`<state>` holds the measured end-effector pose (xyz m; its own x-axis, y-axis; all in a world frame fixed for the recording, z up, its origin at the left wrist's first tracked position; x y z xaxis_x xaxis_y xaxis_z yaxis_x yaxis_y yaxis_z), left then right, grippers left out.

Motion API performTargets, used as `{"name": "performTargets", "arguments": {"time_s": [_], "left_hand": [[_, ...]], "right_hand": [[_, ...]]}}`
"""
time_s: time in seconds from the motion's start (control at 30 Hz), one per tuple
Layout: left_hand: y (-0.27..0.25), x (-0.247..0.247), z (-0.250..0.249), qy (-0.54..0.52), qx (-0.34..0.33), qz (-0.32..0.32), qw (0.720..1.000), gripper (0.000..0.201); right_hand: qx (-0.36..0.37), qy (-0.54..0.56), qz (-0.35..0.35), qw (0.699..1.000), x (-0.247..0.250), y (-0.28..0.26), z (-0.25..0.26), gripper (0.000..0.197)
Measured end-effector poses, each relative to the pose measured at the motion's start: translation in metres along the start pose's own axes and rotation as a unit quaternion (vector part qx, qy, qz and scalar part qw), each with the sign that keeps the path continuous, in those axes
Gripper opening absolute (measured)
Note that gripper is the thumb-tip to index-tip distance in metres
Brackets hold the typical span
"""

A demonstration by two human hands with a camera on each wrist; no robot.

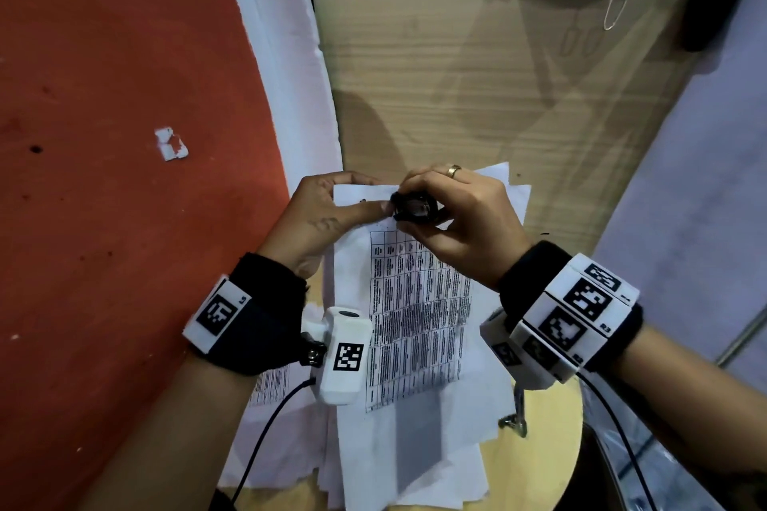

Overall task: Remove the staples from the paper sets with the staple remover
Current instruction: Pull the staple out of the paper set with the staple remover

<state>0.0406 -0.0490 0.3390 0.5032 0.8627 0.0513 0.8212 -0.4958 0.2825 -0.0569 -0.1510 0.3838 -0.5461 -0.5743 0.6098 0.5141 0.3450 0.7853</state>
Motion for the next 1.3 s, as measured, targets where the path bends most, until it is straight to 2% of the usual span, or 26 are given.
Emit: {"name": "performTargets", "arguments": {"time_s": [0.2, 0.47, 0.63, 0.73, 0.87, 1.07, 1.3], "left_hand": [[0.001, -0.003, 0.001, -0.018, 0.003, 0.018, 1.000, 0.024], [0.002, -0.001, 0.010, -0.052, 0.027, 0.003, 0.998, 0.027], [0.005, -0.001, 0.010, -0.015, 0.005, -0.010, 1.000, 0.022], [0.007, -0.001, 0.009, 0.017, -0.025, -0.035, 0.999, 0.020], [0.008, -0.002, 0.006, 0.092, -0.063, -0.077, 0.991, 0.034], [0.010, -0.007, 0.007, 0.146, -0.079, -0.036, 0.985, 0.040], [0.014, -0.003, 0.005, 0.209, -0.117, -0.062, 0.969, 0.031]], "right_hand": [[-0.009, 0.004, 0.006, 1.000, 0.002, 0.002, -0.003, 0.022], [-0.076, 0.114, -0.027, 0.990, 0.001, -0.005, -0.020, 0.027], [-0.137, 0.168, -0.035, 0.976, -0.002, -0.009, -0.035, 0.029], [-0.143, 0.139, -0.040, 0.979, -0.003, -0.011, -0.038, 0.029], [-0.152, 0.102, -0.058, 0.981, -0.004, -0.011, -0.042, 0.026], [-0.229, 0.180, -0.039, 0.956, -0.012, -0.015, -0.057, 0.017], [-0.226, 0.181, -0.028, 0.957, -0.010, -0.011, -0.058, 0.020]]}}
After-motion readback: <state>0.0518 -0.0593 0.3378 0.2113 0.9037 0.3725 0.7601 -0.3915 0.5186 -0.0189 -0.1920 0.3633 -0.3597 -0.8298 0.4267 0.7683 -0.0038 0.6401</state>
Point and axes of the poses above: each hand's wrist, its own y-axis towards the middle knuckle, its own x-axis out of the back of the hand, z = x × y, the point moved 9 cm from there along y, towards the middle knuckle, and after that the axes turned 6 degrees about z, right-handed, at the moved point
